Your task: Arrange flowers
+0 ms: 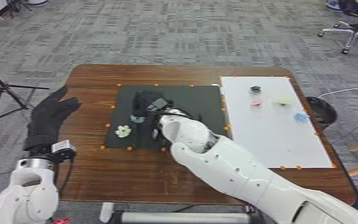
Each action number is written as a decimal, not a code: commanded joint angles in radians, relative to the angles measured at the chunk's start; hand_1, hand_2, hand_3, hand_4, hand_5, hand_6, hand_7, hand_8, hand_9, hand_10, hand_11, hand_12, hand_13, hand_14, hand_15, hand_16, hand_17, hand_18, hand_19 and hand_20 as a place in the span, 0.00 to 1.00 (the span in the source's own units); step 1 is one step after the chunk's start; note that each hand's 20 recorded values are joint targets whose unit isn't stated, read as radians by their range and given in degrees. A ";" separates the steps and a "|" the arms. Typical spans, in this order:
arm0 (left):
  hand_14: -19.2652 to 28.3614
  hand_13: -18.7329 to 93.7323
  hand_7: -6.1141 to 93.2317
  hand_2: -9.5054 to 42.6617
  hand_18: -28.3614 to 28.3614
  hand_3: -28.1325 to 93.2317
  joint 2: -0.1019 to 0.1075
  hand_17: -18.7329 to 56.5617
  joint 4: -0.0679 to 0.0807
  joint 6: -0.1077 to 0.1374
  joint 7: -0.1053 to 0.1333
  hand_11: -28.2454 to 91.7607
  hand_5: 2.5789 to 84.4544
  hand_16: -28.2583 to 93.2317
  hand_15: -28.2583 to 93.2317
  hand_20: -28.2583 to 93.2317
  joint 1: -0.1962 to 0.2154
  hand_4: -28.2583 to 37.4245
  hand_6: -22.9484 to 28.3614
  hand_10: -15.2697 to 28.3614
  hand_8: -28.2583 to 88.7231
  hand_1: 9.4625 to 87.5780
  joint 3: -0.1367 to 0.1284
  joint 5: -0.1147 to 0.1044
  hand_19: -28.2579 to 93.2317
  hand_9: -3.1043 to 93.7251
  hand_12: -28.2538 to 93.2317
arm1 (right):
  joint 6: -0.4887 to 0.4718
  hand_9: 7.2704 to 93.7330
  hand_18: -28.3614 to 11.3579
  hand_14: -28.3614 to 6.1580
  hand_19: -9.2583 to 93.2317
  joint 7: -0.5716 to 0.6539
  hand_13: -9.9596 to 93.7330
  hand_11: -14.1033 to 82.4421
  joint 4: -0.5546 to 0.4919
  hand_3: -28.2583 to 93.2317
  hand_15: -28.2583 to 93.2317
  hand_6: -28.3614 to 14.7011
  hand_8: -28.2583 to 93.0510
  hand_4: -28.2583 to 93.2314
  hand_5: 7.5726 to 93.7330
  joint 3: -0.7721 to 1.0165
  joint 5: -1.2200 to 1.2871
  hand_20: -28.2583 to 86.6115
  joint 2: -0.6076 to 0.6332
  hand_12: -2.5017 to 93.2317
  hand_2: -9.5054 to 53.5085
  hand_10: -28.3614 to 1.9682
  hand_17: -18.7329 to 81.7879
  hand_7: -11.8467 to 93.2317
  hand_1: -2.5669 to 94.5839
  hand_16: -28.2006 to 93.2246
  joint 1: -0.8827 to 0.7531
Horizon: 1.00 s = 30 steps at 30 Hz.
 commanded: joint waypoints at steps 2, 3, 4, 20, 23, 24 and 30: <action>0.80 0.50 0.18 0.23 0.74 0.81 -0.013 0.34 -0.004 -0.018 0.004 0.42 0.42 0.23 0.43 0.40 0.011 0.00 0.52 0.67 0.18 0.18 -0.006 0.004 0.33 0.52 0.34 | -0.076 0.68 0.23 0.69 0.92 0.007 0.92 0.24 -0.024 0.67 0.61 0.67 0.24 0.11 0.67 0.018 0.006 0.71 -0.005 0.11 0.13 0.62 0.63 0.22 0.56 0.52 -0.001; 0.80 0.50 0.18 0.23 0.74 0.81 -0.013 0.34 -0.004 -0.017 0.002 0.42 0.42 0.23 0.43 0.40 0.011 0.00 0.52 0.67 0.18 0.18 -0.007 0.005 0.33 0.52 0.34 | -0.082 0.68 0.23 0.68 0.92 0.005 0.92 0.24 -0.026 0.68 0.61 0.67 0.24 0.11 0.66 0.021 0.006 0.70 -0.006 0.11 0.13 0.61 0.63 0.22 0.55 0.52 -0.002; 0.80 0.50 0.18 0.23 0.74 0.81 -0.013 0.34 -0.006 -0.015 0.003 0.42 0.42 0.23 0.43 0.40 0.012 0.00 0.52 0.67 0.18 0.18 -0.007 0.005 0.33 0.52 0.34 | -0.095 0.66 0.23 0.67 0.92 0.005 0.92 0.23 -0.029 0.69 0.61 0.67 0.23 0.10 0.66 0.023 0.010 0.70 -0.007 0.11 0.13 0.60 0.62 0.22 0.54 0.52 0.001; 0.80 0.50 0.18 0.23 0.74 0.81 -0.019 0.34 -0.017 -0.010 0.000 0.42 0.43 0.23 0.43 0.40 0.030 0.00 0.52 0.67 0.18 0.18 -0.014 0.005 0.33 0.52 0.34 | -0.050 0.49 0.20 0.65 0.90 0.040 0.88 0.21 -0.168 0.74 0.61 0.69 0.16 0.11 0.50 0.001 0.183 0.70 0.097 0.12 0.10 0.42 0.60 0.22 0.46 0.49 0.106; 0.80 0.50 0.18 0.23 0.74 0.81 -0.023 0.34 -0.023 -0.010 -0.003 0.42 0.43 0.23 0.43 0.40 0.041 0.00 0.52 0.67 0.18 0.18 -0.023 0.006 0.33 0.52 0.34 | -0.013 0.48 0.19 0.62 0.89 0.013 0.87 0.21 -0.269 0.74 0.61 0.67 0.16 0.11 0.50 0.018 0.210 0.69 0.198 0.12 0.09 0.42 0.59 0.21 0.46 0.49 0.130; 0.80 0.50 0.18 0.23 0.74 0.81 -0.021 0.34 -0.022 -0.005 -0.004 0.42 0.43 0.23 0.43 0.40 0.041 0.00 0.52 0.67 0.18 0.18 -0.020 0.004 0.33 0.52 0.34 | -0.001 0.49 0.18 0.60 0.88 -0.003 0.86 0.21 -0.302 0.74 0.60 0.66 0.16 0.11 0.50 0.034 0.219 0.69 0.237 0.12 0.09 0.43 0.58 0.21 0.45 0.49 0.135; 0.80 0.50 0.18 0.23 0.73 0.81 -0.025 0.34 -0.032 0.003 -0.005 0.42 0.43 0.23 0.43 0.40 0.061 0.00 0.52 0.67 0.18 0.18 -0.036 0.003 0.33 0.52 0.34 | 0.093 0.51 0.16 0.44 0.74 -0.021 0.72 0.21 -0.483 0.76 0.56 0.61 0.17 0.12 0.50 0.154 0.159 0.68 0.500 0.15 0.01 0.42 0.47 0.21 0.41 0.47 0.103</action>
